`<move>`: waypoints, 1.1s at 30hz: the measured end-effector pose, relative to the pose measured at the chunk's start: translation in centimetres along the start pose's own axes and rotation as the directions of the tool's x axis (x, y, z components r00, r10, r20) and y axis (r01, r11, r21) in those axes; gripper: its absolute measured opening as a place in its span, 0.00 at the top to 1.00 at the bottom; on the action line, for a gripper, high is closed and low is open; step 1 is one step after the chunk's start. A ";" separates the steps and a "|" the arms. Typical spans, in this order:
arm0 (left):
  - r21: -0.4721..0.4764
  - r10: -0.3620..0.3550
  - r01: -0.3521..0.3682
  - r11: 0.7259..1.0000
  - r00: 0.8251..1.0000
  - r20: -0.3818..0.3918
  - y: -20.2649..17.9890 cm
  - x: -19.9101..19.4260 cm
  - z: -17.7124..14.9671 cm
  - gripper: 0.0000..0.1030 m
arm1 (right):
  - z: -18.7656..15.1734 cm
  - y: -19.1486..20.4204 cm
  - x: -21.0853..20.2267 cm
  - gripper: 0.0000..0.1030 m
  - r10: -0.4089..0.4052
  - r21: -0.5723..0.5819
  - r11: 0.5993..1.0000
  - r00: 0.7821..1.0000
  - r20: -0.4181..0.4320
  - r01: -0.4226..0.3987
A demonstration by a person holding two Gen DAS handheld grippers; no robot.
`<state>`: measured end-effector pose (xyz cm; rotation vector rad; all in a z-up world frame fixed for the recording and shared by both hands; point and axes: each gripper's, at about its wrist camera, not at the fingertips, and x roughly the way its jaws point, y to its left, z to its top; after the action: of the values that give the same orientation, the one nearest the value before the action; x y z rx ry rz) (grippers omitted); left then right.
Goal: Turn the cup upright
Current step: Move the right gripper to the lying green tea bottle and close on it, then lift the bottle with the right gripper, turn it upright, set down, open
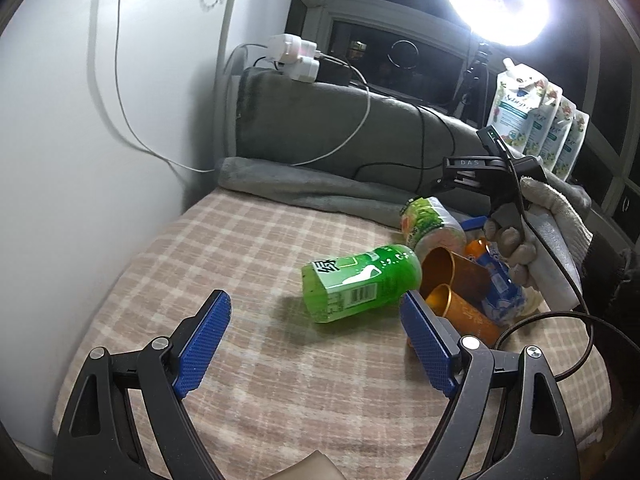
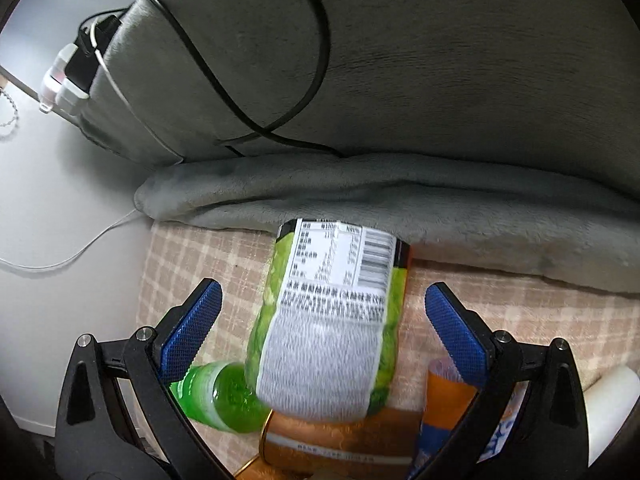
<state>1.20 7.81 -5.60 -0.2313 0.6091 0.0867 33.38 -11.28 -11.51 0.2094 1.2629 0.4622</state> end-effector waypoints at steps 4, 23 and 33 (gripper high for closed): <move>-0.007 0.008 -0.008 1.000 1.000 -0.004 0.4 0.3 0.0 0.16 | 0.5 0.2 1.4 0.00 -0.014 0.003 1.000 1.000 -0.027 0.014; -0.002 0.020 -0.020 1.000 1.000 0.017 0.4 0.1 0.2 0.16 | 0.0 1.3 0.3 0.21 0.010 0.003 1.000 1.000 0.016 -0.010; 0.013 0.009 -0.010 1.000 0.999 0.046 -0.1 -1.4 0.2 0.16 | -1.9 2.1 -6.8 0.22 0.077 -0.045 0.996 0.988 0.135 -0.071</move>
<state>0.23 7.72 -4.58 -0.2132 0.5649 0.0968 29.60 -12.61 -5.33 0.2503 1.1137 0.5283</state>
